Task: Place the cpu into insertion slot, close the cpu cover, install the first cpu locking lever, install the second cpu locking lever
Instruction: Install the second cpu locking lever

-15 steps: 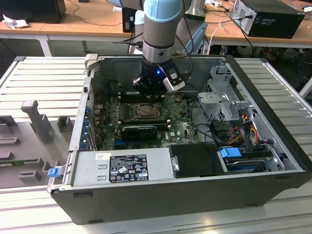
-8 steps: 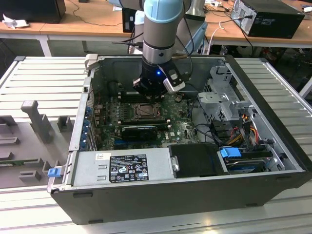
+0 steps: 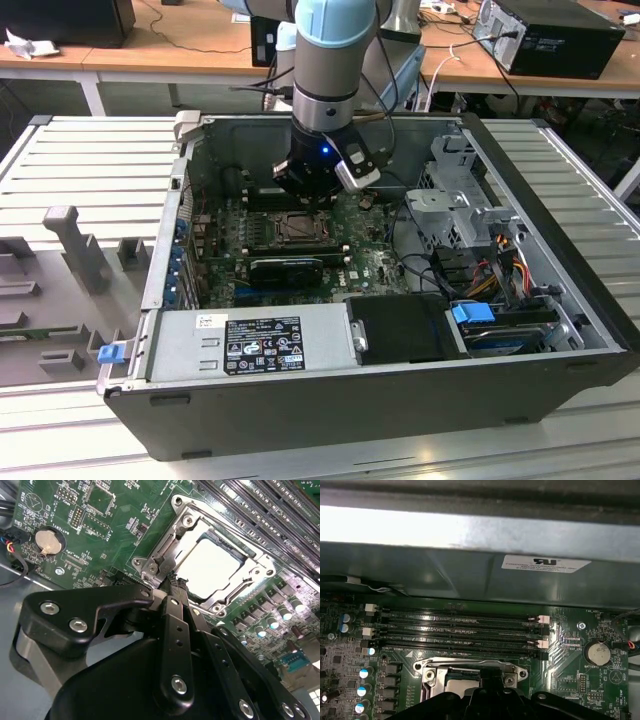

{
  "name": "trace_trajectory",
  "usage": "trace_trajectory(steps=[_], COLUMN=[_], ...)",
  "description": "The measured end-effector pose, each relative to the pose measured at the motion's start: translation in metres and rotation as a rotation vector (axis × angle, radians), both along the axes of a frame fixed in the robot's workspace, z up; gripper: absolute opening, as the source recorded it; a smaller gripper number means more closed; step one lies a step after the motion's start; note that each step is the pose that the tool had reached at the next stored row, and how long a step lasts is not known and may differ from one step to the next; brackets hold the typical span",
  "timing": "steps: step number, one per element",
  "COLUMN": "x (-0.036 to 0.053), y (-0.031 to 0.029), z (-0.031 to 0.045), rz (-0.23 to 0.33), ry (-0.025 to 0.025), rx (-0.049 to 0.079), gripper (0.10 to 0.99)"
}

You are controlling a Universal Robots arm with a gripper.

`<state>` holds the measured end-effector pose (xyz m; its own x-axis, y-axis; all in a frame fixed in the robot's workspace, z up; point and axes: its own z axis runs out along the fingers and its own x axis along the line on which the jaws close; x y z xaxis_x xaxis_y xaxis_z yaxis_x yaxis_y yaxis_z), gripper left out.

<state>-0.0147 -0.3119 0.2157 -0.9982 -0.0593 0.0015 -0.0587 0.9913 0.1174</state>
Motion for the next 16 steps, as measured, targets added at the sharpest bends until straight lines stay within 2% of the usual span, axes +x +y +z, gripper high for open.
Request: trace_trajectory(steps=[4,11,16], x=[0.0,0.0,0.0], y=[0.0001,-0.0017,-0.0055], z=[0.006,0.0061,0.0061], rz=[0.0,0.0,0.0], ry=[-0.0001,-0.0001,0.0], rx=[0.0,0.0,0.0], gripper=[0.106,0.106,0.106])
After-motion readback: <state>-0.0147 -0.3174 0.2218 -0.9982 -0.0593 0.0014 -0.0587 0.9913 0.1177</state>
